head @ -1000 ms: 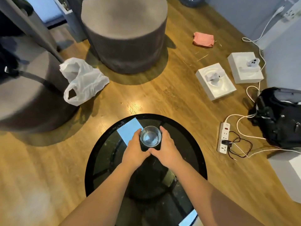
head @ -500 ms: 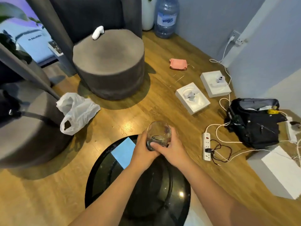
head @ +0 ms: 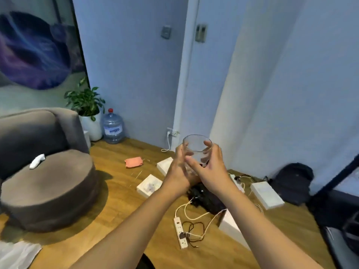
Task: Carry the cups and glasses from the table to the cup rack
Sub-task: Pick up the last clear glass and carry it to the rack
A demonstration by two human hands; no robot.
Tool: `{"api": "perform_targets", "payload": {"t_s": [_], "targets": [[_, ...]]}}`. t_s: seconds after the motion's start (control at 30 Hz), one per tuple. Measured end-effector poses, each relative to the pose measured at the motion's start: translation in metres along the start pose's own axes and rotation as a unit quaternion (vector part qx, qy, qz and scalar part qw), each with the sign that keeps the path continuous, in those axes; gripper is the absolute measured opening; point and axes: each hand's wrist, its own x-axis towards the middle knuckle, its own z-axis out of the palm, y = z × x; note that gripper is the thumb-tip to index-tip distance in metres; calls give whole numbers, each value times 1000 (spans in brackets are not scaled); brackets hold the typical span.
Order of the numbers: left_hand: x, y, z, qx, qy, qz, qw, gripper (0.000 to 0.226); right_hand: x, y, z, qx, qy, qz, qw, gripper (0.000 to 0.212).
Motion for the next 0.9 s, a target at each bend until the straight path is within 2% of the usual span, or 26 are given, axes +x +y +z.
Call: {"api": "perform_targets", "payload": {"t_s": [0.1, 0.2, 0.23, 0.33, 0.37, 0.47, 0.57, 0.7, 0.8, 0.9], "targets": [[-3, 74, 72, 1, -45, 41, 998, 86, -36, -19, -95, -30, 56, -18, 998, 87], [-37, 138, 158, -15, -89, 89, 992, 57, -99, -23, -190, -57, 121, -12, 991, 89], [-56, 157, 186, -2, -96, 114, 989, 55, -124, -24, -219, -68, 138, -6, 988, 89], [-115, 189, 271, 5, -139, 191, 972, 108, -209, -20, -295, -97, 189, 28, 977, 88], [-138, 200, 299, 6, -164, 213, 963, 114, -241, -18, -319, -104, 207, 41, 972, 87], [-208, 234, 374, -44, -250, 239, 937, 118, -335, -14, -383, -119, 272, 81, 951, 92], [-278, 266, 443, -104, -345, 256, 897, 119, -432, -17, -436, -121, 346, 120, 923, 95], [-376, 311, 528, -160, -429, 245, 855, 112, -549, -25, -493, -143, 428, 170, 876, 95], [-451, 340, 583, -232, -465, 190, 833, 102, -628, -29, -524, -158, 470, 204, 844, 94], [-518, 355, 640, -245, -511, 210, 796, 107, -703, -31, -548, -156, 510, 225, 816, 93]]}}
